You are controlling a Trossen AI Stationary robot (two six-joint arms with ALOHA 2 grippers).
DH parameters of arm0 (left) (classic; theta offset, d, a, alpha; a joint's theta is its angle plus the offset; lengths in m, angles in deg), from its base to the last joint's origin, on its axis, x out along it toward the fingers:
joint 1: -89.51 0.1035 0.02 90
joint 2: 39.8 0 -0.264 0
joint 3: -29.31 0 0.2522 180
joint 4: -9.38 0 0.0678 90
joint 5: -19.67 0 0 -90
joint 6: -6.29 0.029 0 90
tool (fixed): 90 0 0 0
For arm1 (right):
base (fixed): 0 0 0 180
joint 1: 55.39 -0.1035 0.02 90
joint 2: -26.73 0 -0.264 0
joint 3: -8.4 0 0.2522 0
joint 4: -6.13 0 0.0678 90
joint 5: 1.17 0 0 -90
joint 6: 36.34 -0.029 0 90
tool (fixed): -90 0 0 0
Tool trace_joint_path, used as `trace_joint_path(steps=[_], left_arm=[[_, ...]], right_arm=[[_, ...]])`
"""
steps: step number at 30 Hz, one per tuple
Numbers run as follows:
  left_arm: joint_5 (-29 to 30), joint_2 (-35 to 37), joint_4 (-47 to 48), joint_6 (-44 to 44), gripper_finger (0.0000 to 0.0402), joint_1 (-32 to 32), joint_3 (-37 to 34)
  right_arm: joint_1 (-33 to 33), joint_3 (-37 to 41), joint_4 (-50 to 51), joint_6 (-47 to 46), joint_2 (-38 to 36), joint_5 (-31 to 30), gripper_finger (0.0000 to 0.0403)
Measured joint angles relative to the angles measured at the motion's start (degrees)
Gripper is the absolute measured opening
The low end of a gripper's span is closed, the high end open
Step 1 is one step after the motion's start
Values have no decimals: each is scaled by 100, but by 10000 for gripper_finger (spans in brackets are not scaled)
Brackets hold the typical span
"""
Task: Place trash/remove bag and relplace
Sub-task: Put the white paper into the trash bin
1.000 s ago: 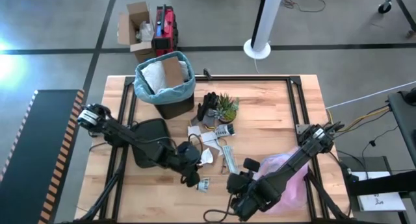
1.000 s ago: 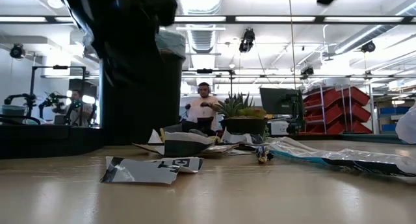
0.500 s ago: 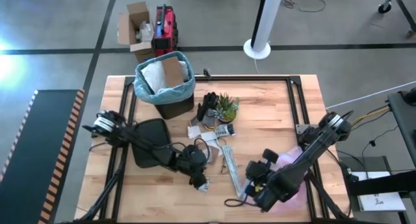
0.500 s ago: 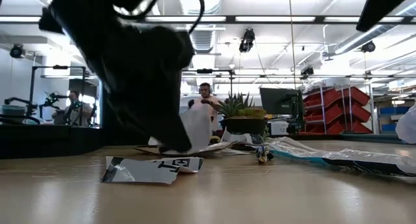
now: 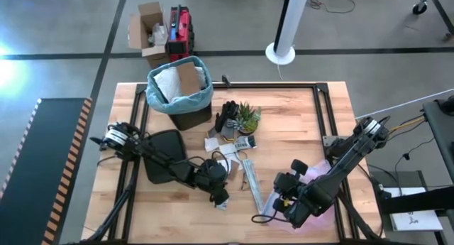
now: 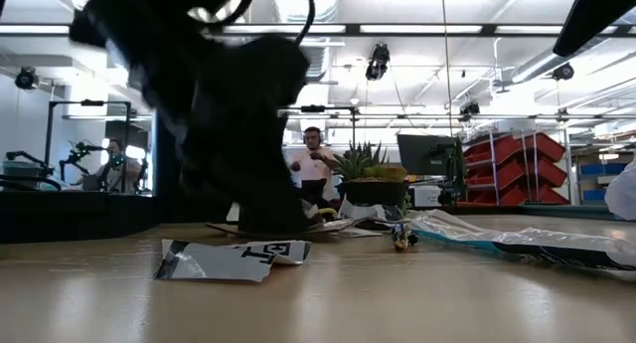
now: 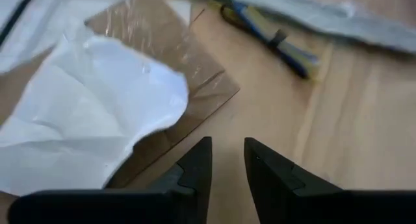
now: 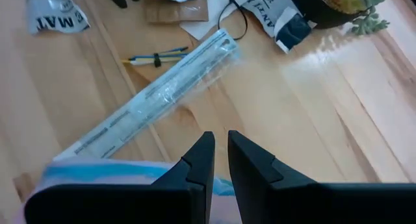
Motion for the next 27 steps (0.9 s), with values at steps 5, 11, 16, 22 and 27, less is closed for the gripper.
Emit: trace_joint_path(steps=[5, 11, 16, 22, 27], left_arm=[[25, 218, 1130, 639, 75, 0, 679], [-245, 288, 3000, 992, 75, 321, 1360], [-439, 286, 3001, 1370, 75, 679, 1273], [-1390, 286, 2448, 1453, 75, 934, 929], [-1497, 286, 2411, 1455, 75, 920, 830]], right_arm=[[-24, 149, -561, -43, 15, -33, 32], [-33, 208, -1010, -21, 84, -40, 32], [-33, 210, -1274, 221, 84, -50, 32], [-114, 210, -1400, 198, 84, -47, 32], [-186, 242, -1412, 26, 84, -46, 32]])
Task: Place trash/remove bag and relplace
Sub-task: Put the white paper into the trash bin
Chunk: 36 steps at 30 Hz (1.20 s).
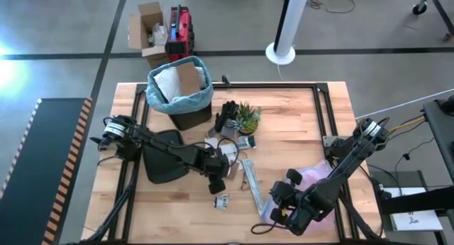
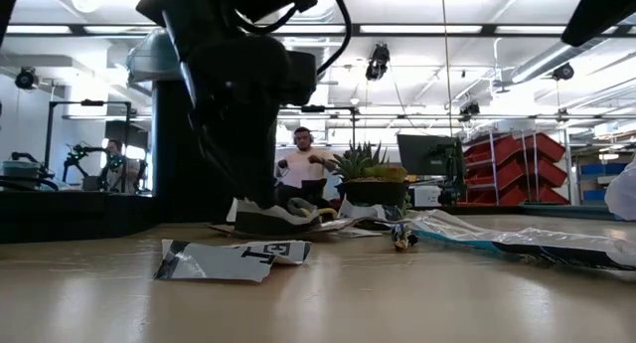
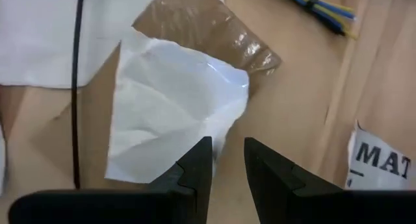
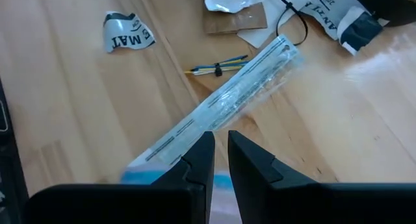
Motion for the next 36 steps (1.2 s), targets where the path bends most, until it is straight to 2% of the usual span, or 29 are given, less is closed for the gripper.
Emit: trace_joint_path(steps=[7, 13, 18, 23, 29, 32, 36], left_arm=[[49, -1, -209, 29, 75, 7, -335], [51, 4, -353, -528, 72, -47, -583], [-42, 3, -845, -725, 14, -108, -602], [-68, 103, -962, -996, 2, -96, -435], [-52, 703, -281, -660, 0, -77, 195], [-12, 1142, 416, -332, 0, -4, 638], [535, 1798, 1441, -264, 0, 168, 1266]], right_arm=[[2, 22, -42, -21, 155, -295, 32], [2, 22, -99, 15, 192, -448, 32], [4, 22, -160, 71, 192, -450, 32], [2, 24, -228, 71, 197, -446, 32], [4, 27, -228, 82, 197, -443, 32], [33, 37, -232, 82, 197, -447, 32], [121, 53, -267, 84, 280, -446, 32]])
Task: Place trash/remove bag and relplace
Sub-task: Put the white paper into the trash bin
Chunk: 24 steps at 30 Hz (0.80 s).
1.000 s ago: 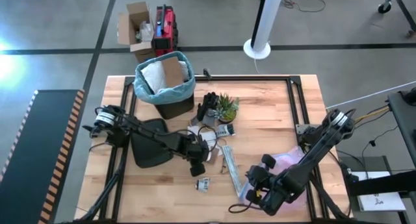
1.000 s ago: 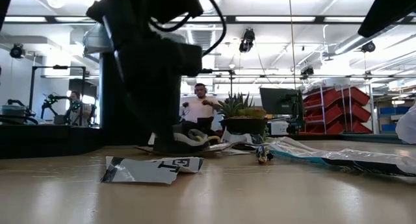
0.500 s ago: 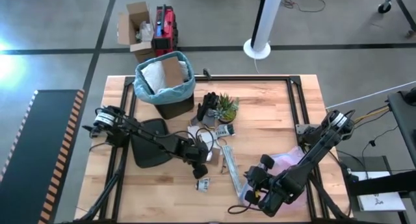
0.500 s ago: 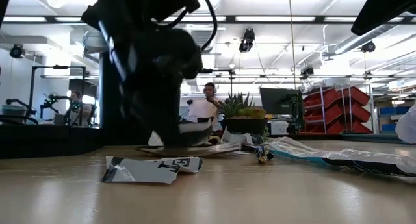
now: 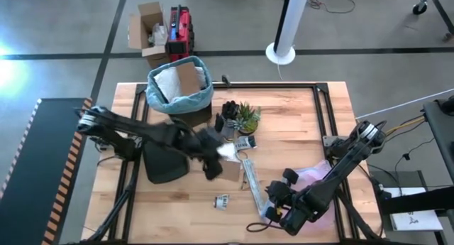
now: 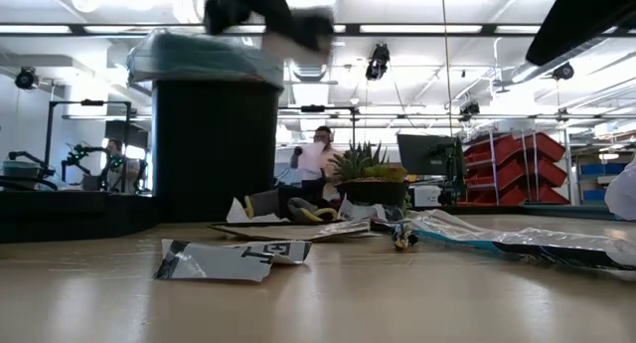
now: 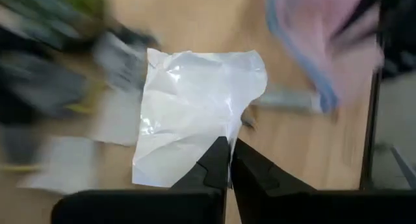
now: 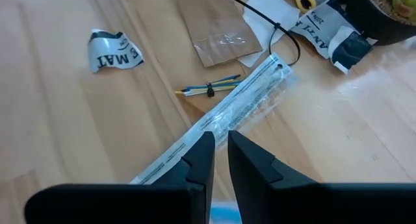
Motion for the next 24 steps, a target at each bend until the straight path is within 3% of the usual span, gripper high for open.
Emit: trace_joint_path(steps=[6, 9, 16, 24], left_arm=[[1799, 1003, 1034, -53, 0, 187, 812], [2349, 1489, 1303, -28, 0, 293, 935], [2401, 2317, 1967, -288, 0, 1106, 870], [2189, 2330, 1993, -245, 0, 2439, 362]], right_arm=[[122, 2, -481, 16, 273, 35, 32], [150, 0, -939, 219, 394, 57, 32], [202, -10, -1153, 446, 430, 53, 32], [213, -33, -1424, 592, 447, 53, 32]])
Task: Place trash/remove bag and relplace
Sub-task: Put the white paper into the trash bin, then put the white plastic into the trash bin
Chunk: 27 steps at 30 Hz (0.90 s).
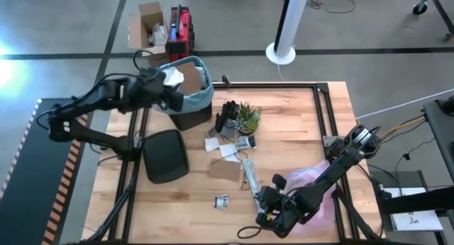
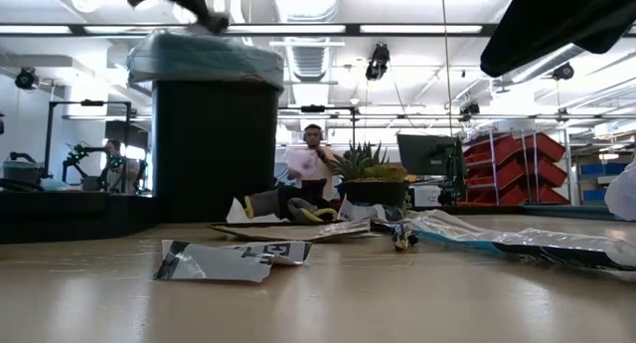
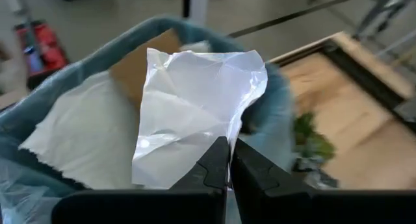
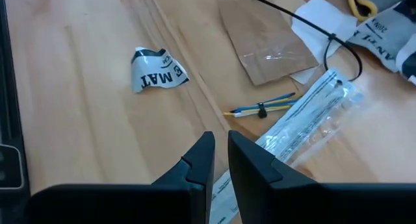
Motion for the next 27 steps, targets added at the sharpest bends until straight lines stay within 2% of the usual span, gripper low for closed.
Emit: trace_joint_path(steps=[6, 15, 19, 25, 27], left_arm=[[10, -286, -63, -368, 5, 635, -445], [56, -950, -173, -452, 51, 845, -644], [-4, -1213, -184, -116, 65, 802, -634], [-455, -1392, -348, 1056, 73, 759, -608], [-406, -1396, -377, 1365, 71, 761, -551]], right_arm=[[-17, -2, -36, -482, 15, 2, 42], [-17, -2, -30, -753, 16, 2, 118], [-46, -2, 2, -863, 16, 14, 139], [-128, 0, 151, -1248, 19, 318, 153], [-127, 2, 186, -1253, 19, 367, 154]])
